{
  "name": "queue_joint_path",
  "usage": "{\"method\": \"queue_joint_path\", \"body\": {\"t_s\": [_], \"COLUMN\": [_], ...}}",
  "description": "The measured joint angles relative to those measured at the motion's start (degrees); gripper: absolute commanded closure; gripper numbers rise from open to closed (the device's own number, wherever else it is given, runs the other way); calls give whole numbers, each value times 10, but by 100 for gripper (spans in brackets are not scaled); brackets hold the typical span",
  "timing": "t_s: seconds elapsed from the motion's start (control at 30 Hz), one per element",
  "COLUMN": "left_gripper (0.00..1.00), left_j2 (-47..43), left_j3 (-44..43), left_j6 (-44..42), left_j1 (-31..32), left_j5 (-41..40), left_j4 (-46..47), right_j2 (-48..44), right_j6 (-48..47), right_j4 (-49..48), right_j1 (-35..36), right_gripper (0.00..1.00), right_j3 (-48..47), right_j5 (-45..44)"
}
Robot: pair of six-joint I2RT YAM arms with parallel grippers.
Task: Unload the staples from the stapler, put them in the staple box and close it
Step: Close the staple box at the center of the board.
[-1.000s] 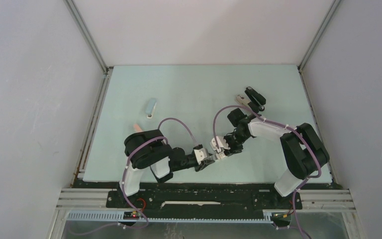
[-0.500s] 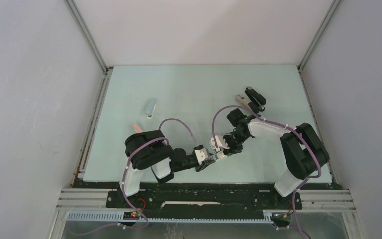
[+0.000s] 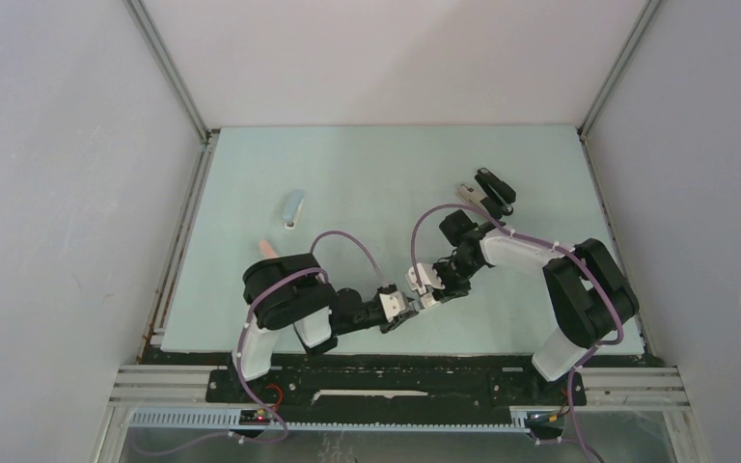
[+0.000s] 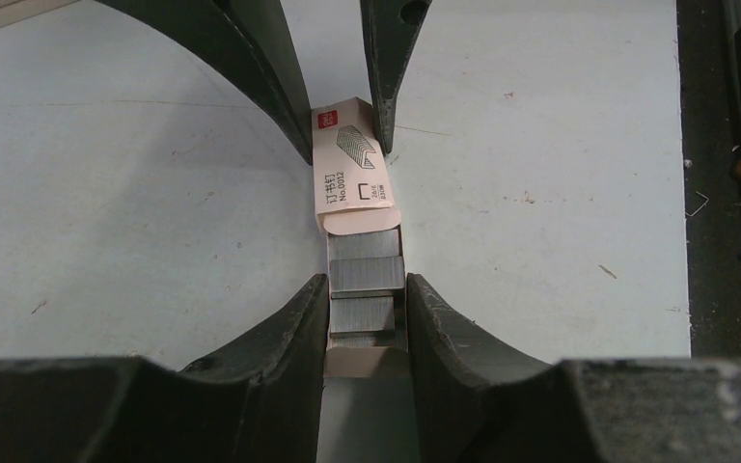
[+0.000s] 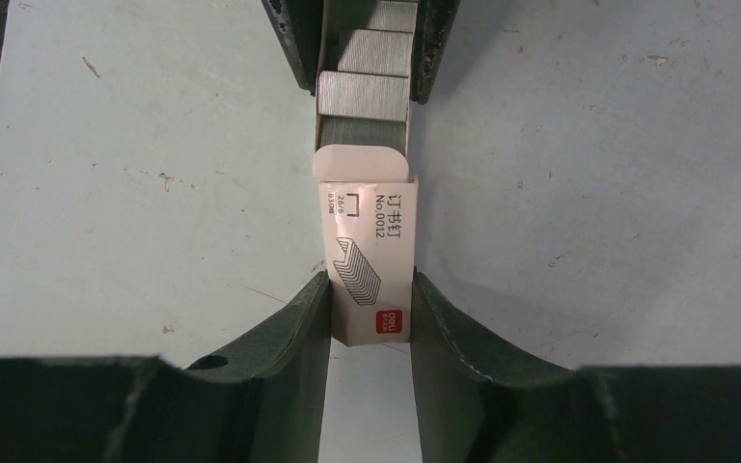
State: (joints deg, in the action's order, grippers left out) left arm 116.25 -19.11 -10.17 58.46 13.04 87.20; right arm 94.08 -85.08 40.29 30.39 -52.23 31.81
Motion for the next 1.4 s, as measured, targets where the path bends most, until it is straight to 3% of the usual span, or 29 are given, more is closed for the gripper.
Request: {"method": "queue_joint_path", "body": {"t_s": [1.4], "left_gripper": [64], "left_j2": [-8], "left_j3": [-2], "left_j6": [-50], "left_j1": [7], "left_j5": [-25], "left_j4": [-10], "right_j2": [-5], "right_j6": [-20], "right_j4": [7], "right_j1": [4], "right_gripper": [59], "right_j3": [0], "right_j5": [-3]}}
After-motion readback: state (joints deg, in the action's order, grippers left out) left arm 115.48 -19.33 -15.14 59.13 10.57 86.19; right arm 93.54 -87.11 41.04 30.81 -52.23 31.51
